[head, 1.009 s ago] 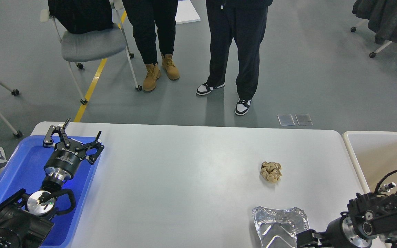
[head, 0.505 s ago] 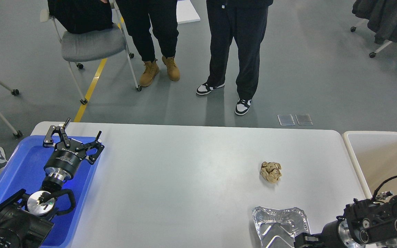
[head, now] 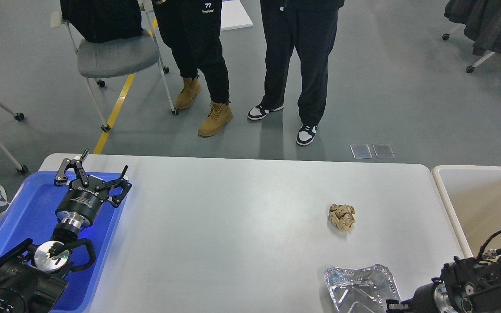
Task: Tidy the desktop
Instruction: 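Lift the foil tray with the right gripper toward the white bin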
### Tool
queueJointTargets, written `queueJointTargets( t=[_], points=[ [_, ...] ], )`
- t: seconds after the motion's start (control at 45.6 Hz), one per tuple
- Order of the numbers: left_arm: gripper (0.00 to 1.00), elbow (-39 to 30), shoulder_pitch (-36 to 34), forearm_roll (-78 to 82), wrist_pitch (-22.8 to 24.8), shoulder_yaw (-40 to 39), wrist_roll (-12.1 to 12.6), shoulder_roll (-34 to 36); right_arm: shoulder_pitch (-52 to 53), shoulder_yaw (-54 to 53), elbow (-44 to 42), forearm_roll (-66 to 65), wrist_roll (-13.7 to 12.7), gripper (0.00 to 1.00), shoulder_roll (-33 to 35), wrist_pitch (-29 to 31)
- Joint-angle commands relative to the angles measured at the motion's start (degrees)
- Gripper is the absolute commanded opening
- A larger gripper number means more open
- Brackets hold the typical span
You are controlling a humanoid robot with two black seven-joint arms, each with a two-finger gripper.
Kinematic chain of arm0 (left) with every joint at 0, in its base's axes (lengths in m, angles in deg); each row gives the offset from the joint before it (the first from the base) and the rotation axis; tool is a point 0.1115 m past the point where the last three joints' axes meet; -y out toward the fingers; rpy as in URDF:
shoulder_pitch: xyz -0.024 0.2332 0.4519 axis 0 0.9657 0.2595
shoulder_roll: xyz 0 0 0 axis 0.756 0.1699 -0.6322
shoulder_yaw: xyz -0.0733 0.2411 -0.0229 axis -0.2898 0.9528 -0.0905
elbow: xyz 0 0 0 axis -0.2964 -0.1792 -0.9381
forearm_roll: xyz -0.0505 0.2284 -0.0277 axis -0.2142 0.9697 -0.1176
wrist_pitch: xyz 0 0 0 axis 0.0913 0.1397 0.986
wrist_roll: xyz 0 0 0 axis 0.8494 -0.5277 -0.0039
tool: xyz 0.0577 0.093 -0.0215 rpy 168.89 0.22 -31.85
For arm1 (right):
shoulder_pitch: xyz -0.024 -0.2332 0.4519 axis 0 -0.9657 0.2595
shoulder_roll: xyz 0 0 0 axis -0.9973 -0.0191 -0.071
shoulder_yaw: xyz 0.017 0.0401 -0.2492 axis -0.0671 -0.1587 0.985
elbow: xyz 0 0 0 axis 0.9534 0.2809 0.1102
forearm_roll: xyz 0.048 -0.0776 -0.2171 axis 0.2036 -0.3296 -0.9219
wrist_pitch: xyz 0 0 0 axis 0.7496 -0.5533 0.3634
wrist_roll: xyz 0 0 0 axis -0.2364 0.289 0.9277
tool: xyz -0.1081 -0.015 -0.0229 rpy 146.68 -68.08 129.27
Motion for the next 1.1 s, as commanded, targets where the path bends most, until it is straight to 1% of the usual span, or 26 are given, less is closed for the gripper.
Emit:
queueJointTargets(
  t=[0.0, 0.132, 0.241, 0.329, 0.439, 0.57, 0.746, 0.965, 0.987, 1.075],
  points=[
    [1.00, 0.0, 0.0, 0.1, 0.0, 0.0, 0.0, 0.0, 0.8, 0.7, 1.7, 0.1, 0.3, 0.00, 2.0, 0.4],
    [1.00, 0.0, 0.0, 0.1, 0.0, 0.0, 0.0, 0.0, 4.6, 0.8, 5.4, -0.7, 0.6, 0.00, 5.7, 2.1],
    [1.00, 0.0, 0.0, 0.1, 0.0, 0.0, 0.0, 0.0, 10.7, 2.5, 9.8, -3.0, 0.7, 0.00, 10.3, 7.7],
    [1.00, 0.0, 0.0, 0.1, 0.0, 0.1, 0.0, 0.0, 17.0, 4.3, 12.3, -4.9, 0.9, 0.00, 15.8, 11.6],
    [1.00, 0.0, 0.0, 0.1, 0.0, 0.0, 0.0, 0.0, 25.1, 6.1, 13.2, -7.7, 1.6, 0.00, 21.0, 20.5],
    [1.00, 0.0, 0.0, 0.1, 0.0, 0.1, 0.0, 0.0, 33.9, 8.0, 13.2, -10.7, 1.6, 0.00, 26.6, 28.8],
    [1.00, 0.0, 0.0, 0.1, 0.0, 0.0, 0.0, 0.0, 48.9, 13.7, 13.2, -12.6, 1.6, 0.00, 30.2, 40.0],
    [1.00, 0.0, 0.0, 0.1, 0.0, 0.0, 0.0, 0.0, 66.2, 18.8, 12.9, -14.9, 1.5, 0.00, 31.1, 51.2],
    [1.00, 0.0, 0.0, 0.1, 0.0, 0.0, 0.0, 0.0, 67.8, 19.1, 12.8, -15.1, 1.4, 0.00, 31.1, 52.1],
    [1.00, 0.0, 0.0, 0.1, 0.0, 0.0, 0.0, 0.0, 72.5, 19.3, 11.8, -15.8, 1.2, 0.00, 31.1, 52.1]
  ],
)
